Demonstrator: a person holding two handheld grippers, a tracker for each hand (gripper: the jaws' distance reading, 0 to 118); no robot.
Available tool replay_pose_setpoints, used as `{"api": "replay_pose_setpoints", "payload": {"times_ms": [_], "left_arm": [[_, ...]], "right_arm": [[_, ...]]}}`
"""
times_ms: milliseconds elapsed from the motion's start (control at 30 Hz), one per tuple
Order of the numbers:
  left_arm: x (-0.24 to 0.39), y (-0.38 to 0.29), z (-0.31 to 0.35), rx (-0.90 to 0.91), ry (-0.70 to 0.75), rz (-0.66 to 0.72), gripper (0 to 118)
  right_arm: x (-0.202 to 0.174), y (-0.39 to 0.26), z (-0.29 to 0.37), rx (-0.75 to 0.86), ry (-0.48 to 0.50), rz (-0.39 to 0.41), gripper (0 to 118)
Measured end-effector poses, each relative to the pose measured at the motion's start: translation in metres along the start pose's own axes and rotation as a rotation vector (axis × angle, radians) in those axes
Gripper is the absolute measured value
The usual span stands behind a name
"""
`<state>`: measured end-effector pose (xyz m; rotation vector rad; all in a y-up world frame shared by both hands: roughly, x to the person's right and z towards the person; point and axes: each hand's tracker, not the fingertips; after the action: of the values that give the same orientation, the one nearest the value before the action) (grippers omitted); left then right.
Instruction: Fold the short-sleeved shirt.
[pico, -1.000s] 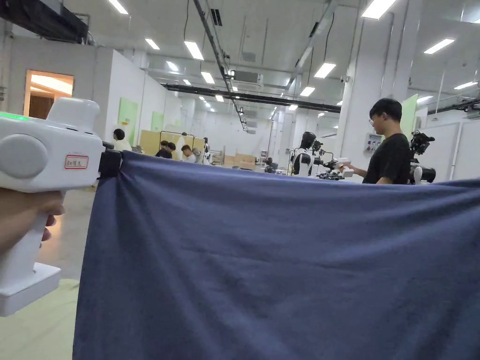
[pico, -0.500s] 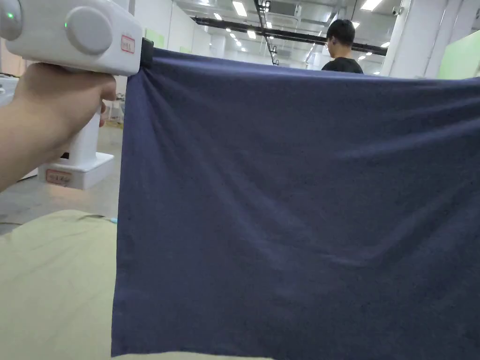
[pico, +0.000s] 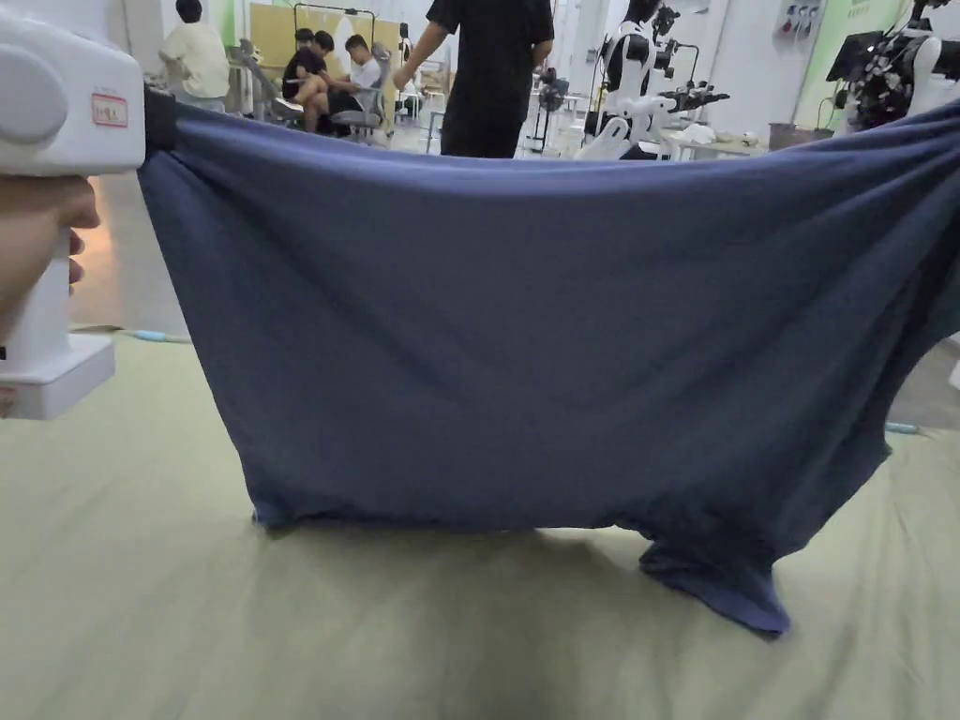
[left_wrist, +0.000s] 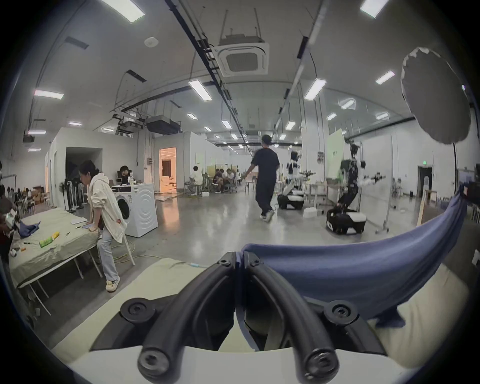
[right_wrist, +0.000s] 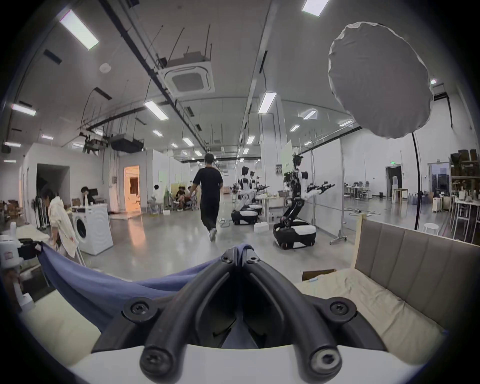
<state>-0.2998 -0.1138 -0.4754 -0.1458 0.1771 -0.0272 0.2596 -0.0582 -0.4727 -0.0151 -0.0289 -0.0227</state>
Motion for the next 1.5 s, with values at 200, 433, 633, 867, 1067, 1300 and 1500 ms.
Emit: {"api": "replay_pose_setpoints", "payload": {"times_ms": [200, 433, 633, 867, 1067, 1300, 1500], "left_arm": [[0.005, -0.078, -0.007, -0.078, -0.02, -0.02, 4], [0.011, -0.17, 0.019, -0.188, -0.125, -0.01, 4], [0.017, -0.216, 0.102, -0.188, -0.156, -0.071, 4], [-0.005, -0.234, 0.222, -0.197, -0.179, -0.015, 4], [-0.043, -0.234, 0.323, -0.223, -0.216, -0.065, 4], [-0.071, -0.28, 0.416, -0.318, -0.266, -0.008, 4], [-0.076, -0.333, 0.459, -0.409, -0.3, -0.061, 4]], "right_arm": [[0.009, -0.077, 0.01, -0.053, 0.027, -0.004, 4], [0.028, -0.174, 0.04, -0.173, 0.051, -0.006, 4], [0.036, -0.213, 0.107, -0.198, 0.089, 0.011, 4], [0.046, -0.219, 0.241, -0.252, 0.143, -0.09, 4], [0.061, -0.219, 0.363, -0.264, 0.154, -0.054, 4], [0.084, -0.262, 0.472, -0.381, 0.135, 0.026, 4], [0.101, -0.31, 0.522, -0.472, 0.102, 0.013, 4]]}}
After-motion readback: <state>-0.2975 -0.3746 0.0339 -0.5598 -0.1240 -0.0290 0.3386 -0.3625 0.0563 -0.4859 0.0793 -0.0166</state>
